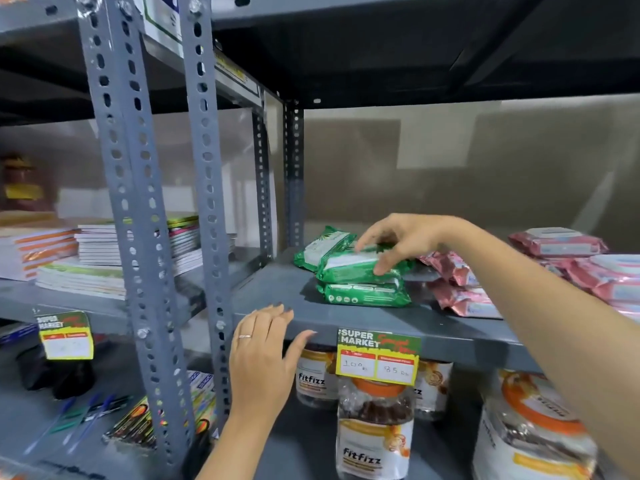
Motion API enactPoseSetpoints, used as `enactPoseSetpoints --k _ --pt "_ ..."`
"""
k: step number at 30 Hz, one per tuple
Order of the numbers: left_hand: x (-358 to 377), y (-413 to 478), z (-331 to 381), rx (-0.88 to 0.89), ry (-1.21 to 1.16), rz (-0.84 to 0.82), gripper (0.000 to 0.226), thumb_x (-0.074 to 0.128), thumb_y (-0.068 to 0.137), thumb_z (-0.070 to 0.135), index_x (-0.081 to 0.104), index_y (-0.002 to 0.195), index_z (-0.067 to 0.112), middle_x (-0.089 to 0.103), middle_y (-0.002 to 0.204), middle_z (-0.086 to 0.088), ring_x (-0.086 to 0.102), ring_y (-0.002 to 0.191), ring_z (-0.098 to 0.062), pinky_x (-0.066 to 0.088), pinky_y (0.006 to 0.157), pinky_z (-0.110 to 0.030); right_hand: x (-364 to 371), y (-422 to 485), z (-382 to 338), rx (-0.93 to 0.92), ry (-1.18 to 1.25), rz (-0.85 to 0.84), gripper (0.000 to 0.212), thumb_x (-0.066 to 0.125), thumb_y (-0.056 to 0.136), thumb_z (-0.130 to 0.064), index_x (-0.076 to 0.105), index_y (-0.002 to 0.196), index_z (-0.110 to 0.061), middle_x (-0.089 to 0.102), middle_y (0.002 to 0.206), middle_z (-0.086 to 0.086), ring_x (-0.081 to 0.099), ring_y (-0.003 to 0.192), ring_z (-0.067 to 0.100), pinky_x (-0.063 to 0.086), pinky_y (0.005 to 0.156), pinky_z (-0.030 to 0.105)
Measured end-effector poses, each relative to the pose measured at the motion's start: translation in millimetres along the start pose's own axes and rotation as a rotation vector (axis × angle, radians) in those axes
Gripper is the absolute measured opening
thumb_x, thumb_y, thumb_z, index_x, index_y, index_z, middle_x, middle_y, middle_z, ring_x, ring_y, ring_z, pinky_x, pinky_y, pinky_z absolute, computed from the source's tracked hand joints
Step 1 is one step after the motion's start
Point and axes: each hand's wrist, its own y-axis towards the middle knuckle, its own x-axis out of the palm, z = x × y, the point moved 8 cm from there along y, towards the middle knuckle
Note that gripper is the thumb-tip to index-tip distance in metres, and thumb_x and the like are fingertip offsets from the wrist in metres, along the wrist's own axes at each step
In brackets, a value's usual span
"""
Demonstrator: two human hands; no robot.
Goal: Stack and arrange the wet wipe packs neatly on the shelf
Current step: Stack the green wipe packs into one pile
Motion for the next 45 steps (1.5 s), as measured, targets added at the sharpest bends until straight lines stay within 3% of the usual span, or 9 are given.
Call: enactPoseSetpoints --k 4,8,12,17,20,24,30,38,45 --pt "-0.3 -1.2 -1.2 -0.024 -0.014 -0.01 0.051 0.044 0.091 0.052 0.067 0.101 0.007 0.067 0.105 -0.007 0.057 0.104 -0.024 0.04 0.094 -0.036 19.5 -10.2 7.4 0.046 -0.043 -0.147 0.068 0.075 0.081 -0.025 0.044 0.141 -0.031 0.039 0.149 -0.001 0.035 0.138 0.019 0.027 0.111 0.028" --pt "-1.5 -0.2 -0.3 -0.009 0.001 -0.006 0.048 0.048 0.089 0.05 0.068 0.1 0.007 0.068 0.104 -0.007 0.057 0.102 -0.023 0.042 0.092 -0.036 7.2 -11.9 1.4 0.009 0.055 -0.084 0.061 0.068 0.087 -0.028 0.044 0.144 -0.029 0.037 0.154 -0.008 0.032 0.142 0.013 0.024 0.117 0.032" --pt "-1.4 0.8 0.2 -0.009 0.009 -0.016 0.051 0.045 0.09 0.052 0.068 0.1 0.007 0.068 0.104 -0.007 0.058 0.102 -0.024 0.041 0.092 -0.035 7.3 -12.8 -0.3 0.058 0.051 -0.062 0.041 0.065 0.089 -0.027 0.061 0.13 -0.029 0.053 0.139 -0.01 0.049 0.125 0.011 0.036 0.107 0.029" --pt "-1.7 0.0 0.8 -0.007 0.011 -0.014 0.049 0.046 0.09 0.05 0.067 0.1 0.007 0.068 0.104 -0.007 0.057 0.102 -0.024 0.04 0.093 -0.035 -1.0 -11.0 -12.5 0.104 -0.151 0.134 0.05 0.05 0.084 -0.065 0.075 0.097 -0.024 0.069 0.104 0.0 0.061 0.101 0.02 0.046 0.09 0.033" --pt "-1.9 -0.1 1.5 -0.004 0.014 -0.016 0.046 0.049 0.088 0.048 0.068 0.1 0.007 0.068 0.104 -0.006 0.057 0.103 -0.024 0.041 0.092 -0.035 -4.1 -10.0 -15.0 0.121 -0.193 0.14 0.046 0.044 0.094 -0.052 0.07 0.113 -0.019 0.068 0.105 0.004 0.06 0.103 0.025 0.045 0.088 0.033" --pt "-1.6 0.1 0.5 -0.015 0.02 -0.027 0.045 0.051 0.087 0.047 0.068 0.1 0.007 0.068 0.104 -0.006 0.058 0.102 -0.024 0.041 0.093 -0.035 4.9 -9.9 -14.3 0.082 -0.105 0.005 0.035 0.054 0.095 -0.032 0.062 0.129 -0.026 0.058 0.137 -0.006 0.052 0.127 0.015 0.035 0.108 0.029" --pt "-1.1 -0.6 1.6 -0.013 0.013 -0.032 0.046 0.05 0.087 0.047 0.067 0.101 0.006 0.067 0.104 -0.007 0.058 0.103 -0.025 0.041 0.093 -0.036 2.0 -2.8 -17.5 0.044 -0.172 0.156 0.035 0.057 0.088 -0.051 0.075 0.108 -0.028 0.073 0.112 -0.006 0.064 0.105 0.015 0.048 0.097 0.033" --pt "-2.6 0.2 2.9 -0.005 0.023 -0.022 0.045 0.05 0.087 0.046 0.067 0.1 0.006 0.068 0.104 -0.008 0.053 0.105 -0.021 0.038 0.095 -0.035 9.3 -11.0 -13.3 -0.023 -0.013 -0.029 0.036 0.054 0.096 -0.027 0.059 0.132 -0.027 0.057 0.139 -0.007 0.053 0.125 0.011 0.036 0.105 0.025" --pt "-2.0 -0.4 3.5 0.0 0.028 -0.033 0.045 0.05 0.087 0.045 0.067 0.1 0.005 0.068 0.105 -0.009 0.056 0.104 -0.023 0.037 0.097 -0.035 9.3 2.0 -26.2 0.021 -0.275 0.159 0.039 0.049 0.092 -0.05 0.073 0.112 -0.027 0.073 0.114 0.0 0.065 0.105 0.024 0.051 0.092 0.038"
